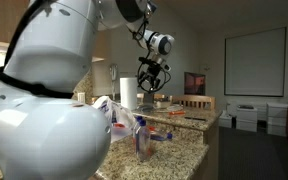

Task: Put five plastic bottles inside the white plastic bag

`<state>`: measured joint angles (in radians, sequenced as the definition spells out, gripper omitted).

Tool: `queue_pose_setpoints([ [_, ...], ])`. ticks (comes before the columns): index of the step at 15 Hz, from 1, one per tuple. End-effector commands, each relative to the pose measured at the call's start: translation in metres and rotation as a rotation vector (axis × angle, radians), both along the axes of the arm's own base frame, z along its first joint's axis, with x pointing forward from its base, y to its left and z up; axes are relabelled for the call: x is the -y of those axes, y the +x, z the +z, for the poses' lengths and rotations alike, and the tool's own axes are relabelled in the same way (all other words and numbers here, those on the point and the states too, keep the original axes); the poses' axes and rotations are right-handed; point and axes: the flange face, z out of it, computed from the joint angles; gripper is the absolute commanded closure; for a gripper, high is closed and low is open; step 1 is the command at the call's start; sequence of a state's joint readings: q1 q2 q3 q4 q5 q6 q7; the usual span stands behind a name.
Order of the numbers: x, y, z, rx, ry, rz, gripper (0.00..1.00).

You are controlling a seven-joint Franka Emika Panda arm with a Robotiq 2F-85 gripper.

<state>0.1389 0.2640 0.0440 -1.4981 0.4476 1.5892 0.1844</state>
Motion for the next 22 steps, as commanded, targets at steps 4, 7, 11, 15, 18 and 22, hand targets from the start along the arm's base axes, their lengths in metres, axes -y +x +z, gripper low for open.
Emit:
queue_pose_setpoints([
  [4,0.034,-0.082,-0.036,0.011,-0.311,0.079,0.0],
  [7,0.039,-0.106,-0.054,0.103,-0.372,0.052,0.0],
  [11,0.034,-0.126,-0.069,0.22,-0.384,0.039,0.0],
  [15,0.022,-0.14,-0.082,0.288,-0.407,0.064,0.0],
  [18,0.009,-0.147,-0.09,0.312,-0.428,0.089,0.22],
  [22,-0.003,-0.147,-0.102,0.295,-0.44,0.127,0.52],
])
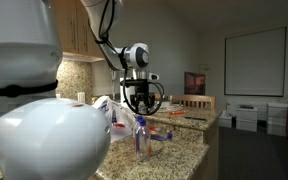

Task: Put five plastic bottles inside the white plastic bag

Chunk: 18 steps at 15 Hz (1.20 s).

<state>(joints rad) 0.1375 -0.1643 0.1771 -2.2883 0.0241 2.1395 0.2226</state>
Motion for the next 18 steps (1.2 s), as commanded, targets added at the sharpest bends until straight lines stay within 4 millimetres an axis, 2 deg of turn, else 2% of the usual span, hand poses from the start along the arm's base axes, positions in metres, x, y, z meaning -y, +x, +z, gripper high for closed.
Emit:
queue_pose_setpoints([
  [1,-0.006,-0.004,-0.009,0.004,-0.029,0.009,0.52],
  [2,-0.007,-0.003,-0.011,-0.001,-0.03,0.01,0.46],
  [7,-0.009,-0.001,-0.02,-0.028,-0.033,0.018,0.4],
  [8,-0.01,-0.001,-0.022,-0.032,-0.035,0.018,0.46],
  [10,-0.01,-0.001,-0.024,-0.037,-0.035,0.02,0.72],
  [13,-0.011,-0.002,-0.022,-0.036,-0.035,0.02,0.92],
  [14,-0.01,-0.002,-0.022,-0.037,-0.033,0.018,0.88],
  [16,-0.007,-0.001,-0.02,-0.037,-0.024,0.01,0.88],
  [18,0.001,0.0,-0.008,-0.018,-0.002,-0.013,0.88],
])
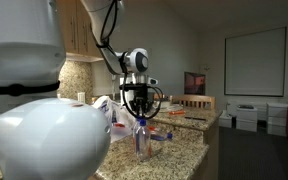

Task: Put five plastic bottles inside the white plastic bag

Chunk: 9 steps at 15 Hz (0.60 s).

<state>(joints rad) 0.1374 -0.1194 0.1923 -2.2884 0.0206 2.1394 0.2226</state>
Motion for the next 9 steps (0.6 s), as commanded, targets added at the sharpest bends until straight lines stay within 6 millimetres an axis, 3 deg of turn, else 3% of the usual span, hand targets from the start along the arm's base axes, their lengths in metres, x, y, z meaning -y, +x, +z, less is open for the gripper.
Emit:
queue_pose_setpoints([
  [1,0.014,0.001,0.021,0.038,0.023,-0.042,0.88],
  [6,0.045,0.017,0.07,0.078,0.214,-0.056,0.88],
  [9,0.053,0.027,0.095,0.074,0.369,0.045,0.88],
])
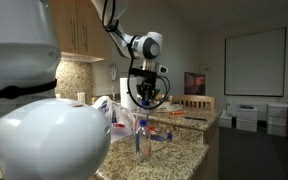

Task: Put five plastic bottles inside the white plastic bag

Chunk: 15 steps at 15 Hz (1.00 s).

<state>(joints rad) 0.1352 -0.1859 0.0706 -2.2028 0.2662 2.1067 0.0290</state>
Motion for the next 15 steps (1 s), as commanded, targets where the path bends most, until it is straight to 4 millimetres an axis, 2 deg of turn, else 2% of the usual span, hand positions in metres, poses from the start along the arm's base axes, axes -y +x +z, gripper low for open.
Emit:
queue_pose_setpoints([
  [1,0.008,0.007,0.029,0.004,0.159,0.132,0.88],
  [4,-0.002,0.019,0.04,-0.031,0.263,0.239,0.88],
  [6,-0.019,0.027,0.04,-0.078,0.304,0.315,0.88],
  [10,-0.066,0.05,0.014,-0.193,0.329,0.425,0.88],
  [15,-0.115,0.095,-0.02,-0.272,0.371,0.453,0.88],
])
